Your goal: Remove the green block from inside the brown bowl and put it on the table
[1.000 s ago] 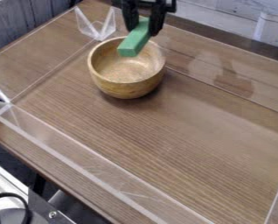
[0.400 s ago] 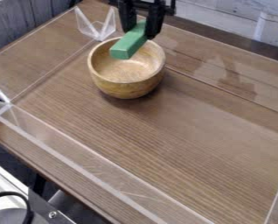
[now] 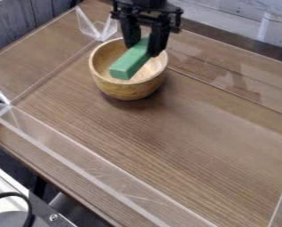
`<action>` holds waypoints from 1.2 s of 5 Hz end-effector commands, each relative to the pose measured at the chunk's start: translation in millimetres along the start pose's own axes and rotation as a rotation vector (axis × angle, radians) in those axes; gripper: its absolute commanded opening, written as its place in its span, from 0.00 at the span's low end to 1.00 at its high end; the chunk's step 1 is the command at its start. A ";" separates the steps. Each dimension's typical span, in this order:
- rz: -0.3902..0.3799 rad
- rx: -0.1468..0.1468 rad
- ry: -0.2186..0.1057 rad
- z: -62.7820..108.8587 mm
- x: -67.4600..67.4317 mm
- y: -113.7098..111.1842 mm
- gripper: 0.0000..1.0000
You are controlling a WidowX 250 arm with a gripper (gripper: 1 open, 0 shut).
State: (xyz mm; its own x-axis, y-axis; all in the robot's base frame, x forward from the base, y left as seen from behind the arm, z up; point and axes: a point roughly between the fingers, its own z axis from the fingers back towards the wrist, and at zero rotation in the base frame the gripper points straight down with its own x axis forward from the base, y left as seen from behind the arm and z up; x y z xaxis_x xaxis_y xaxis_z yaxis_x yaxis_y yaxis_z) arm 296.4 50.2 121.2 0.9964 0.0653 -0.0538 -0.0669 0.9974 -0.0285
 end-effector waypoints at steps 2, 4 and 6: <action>-0.035 0.027 -0.006 19.8 -20.8 -45.7 0.00; -0.077 -0.030 0.073 -31.1 -16.9 -46.0 0.00; -0.116 -0.146 0.100 -72.7 -0.4 -34.0 0.00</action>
State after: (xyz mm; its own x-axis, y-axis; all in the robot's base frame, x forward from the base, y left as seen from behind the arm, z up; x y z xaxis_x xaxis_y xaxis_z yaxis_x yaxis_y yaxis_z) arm 286.2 9.0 40.5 0.9807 -0.0569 -0.1871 0.0211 0.9819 -0.1883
